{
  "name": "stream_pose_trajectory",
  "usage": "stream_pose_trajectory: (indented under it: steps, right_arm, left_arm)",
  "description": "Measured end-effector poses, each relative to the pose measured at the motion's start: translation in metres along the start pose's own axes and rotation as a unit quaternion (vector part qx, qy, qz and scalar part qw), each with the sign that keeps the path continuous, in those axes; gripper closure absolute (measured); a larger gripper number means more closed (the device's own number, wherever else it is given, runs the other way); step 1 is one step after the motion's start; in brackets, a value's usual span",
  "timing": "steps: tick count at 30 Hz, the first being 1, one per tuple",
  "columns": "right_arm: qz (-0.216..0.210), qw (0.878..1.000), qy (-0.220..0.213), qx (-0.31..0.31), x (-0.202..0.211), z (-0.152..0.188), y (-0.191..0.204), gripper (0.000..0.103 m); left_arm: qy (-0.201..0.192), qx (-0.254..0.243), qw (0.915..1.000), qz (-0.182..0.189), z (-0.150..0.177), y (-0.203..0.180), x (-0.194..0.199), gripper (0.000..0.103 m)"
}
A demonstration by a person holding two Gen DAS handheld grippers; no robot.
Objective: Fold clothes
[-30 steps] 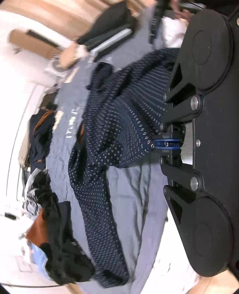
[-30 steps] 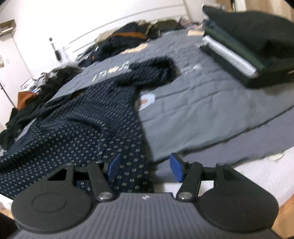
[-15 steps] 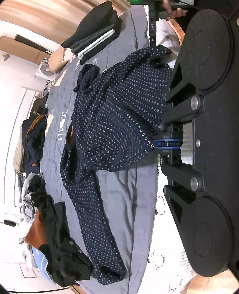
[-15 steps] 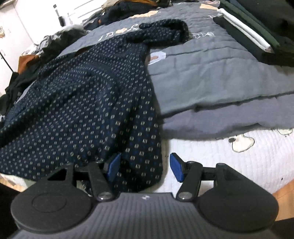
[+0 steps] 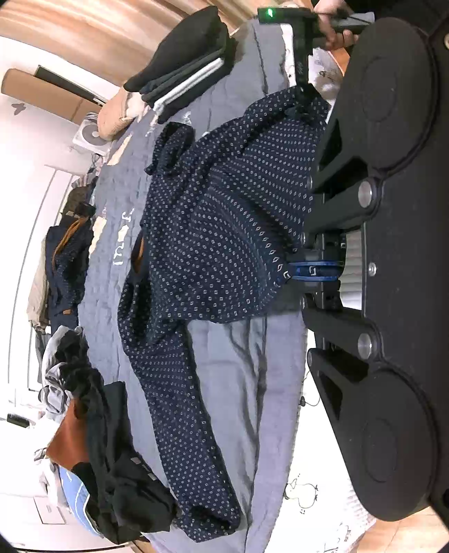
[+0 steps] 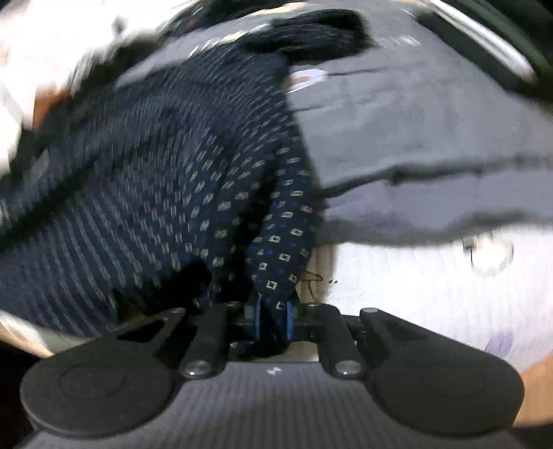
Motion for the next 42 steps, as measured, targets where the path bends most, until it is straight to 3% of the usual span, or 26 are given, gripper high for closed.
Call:
stream_pose_trajectory:
  steps: [6,12,15,18,19,21,22,23,26,28,31,33,37,40,42]
  right_arm:
    - [-0.007,1.0,0.006,0.005,0.042,-0.01,-0.006,0.092]
    - [-0.007,0.999,0.018,0.032,0.085,-0.019,-0.008,0.089]
    - [-0.004,0.999,0.024,0.043,0.103,-0.022,-0.011,0.089]
    - [0.021,0.999,0.028,0.037,0.106,-0.015,-0.023,0.089]
    - [0.025,0.999,0.021,0.029,0.11,-0.016,-0.027,0.089]
    - [0.028,0.999,0.001,0.017,0.117,-0.018,-0.032,0.087]
    - [0.027,0.999,-0.01,0.014,0.118,-0.02,-0.032,0.086]
    - [0.026,0.999,-0.02,0.011,0.119,-0.022,-0.032,0.086]
    - [0.021,0.998,-0.052,0.005,0.12,-0.029,-0.03,0.081]
    - [0.011,0.997,-0.075,0.015,0.115,-0.037,-0.02,0.068]
    - [-0.005,0.994,-0.109,0.03,0.108,-0.05,-0.005,0.057]
    - [-0.011,0.992,-0.121,0.043,0.098,-0.058,0.006,0.057]
    - [-0.027,0.991,-0.124,0.044,0.074,-0.079,0.02,0.057]
    - [-0.036,0.99,-0.129,0.044,0.055,-0.097,0.028,0.057]
    - [-0.039,0.99,-0.131,0.046,0.042,-0.109,0.032,0.057]
  left_arm:
    - [-0.018,-0.001,0.9998,-0.003,-0.009,0.014,0.016,0.098]
    - [0.017,-0.03,0.9994,-0.011,-0.005,0.011,0.008,0.097]
    - [0.029,-0.049,0.9978,-0.035,0.0,0.005,0.005,0.094]
    - [0.02,-0.041,0.9981,-0.042,-0.001,0.01,0.011,0.092]
    - [0.019,-0.039,0.998,-0.045,-0.003,0.012,0.013,0.091]
    - [0.017,-0.036,0.9981,-0.047,-0.006,0.014,0.017,0.078]
    - [0.01,-0.034,0.9984,-0.044,-0.008,0.013,0.019,0.067]
    - [0.005,-0.037,0.9984,-0.042,-0.009,0.011,0.019,0.062]
    - [-0.008,-0.049,0.9981,-0.036,-0.013,0.001,0.017,0.062]
    - [-0.018,-0.047,0.9982,-0.033,-0.017,-0.007,0.008,0.062]
    - [-0.034,-0.044,0.9982,-0.02,-0.023,-0.02,-0.007,0.061]
    - [-0.041,-0.046,0.9981,0.0,-0.027,-0.031,-0.021,0.059]
    - [-0.056,-0.079,0.9952,0.007,-0.038,-0.059,-0.052,0.058]
    - [-0.074,-0.09,0.9932,0.009,-0.051,-0.076,-0.081,0.049]
    - [-0.088,-0.095,0.9913,0.019,-0.061,-0.085,-0.1,0.049]
Point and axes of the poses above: each gripper's, at about its wrist camera, not at the fingertips, and x roughly against the way its jaws point, y to its left, z to its underside, the point moved 2 cm from there along -x, roughly the way its jaws point, and after that the axes turned 8 degrees about -y, right-handed, at the moved point
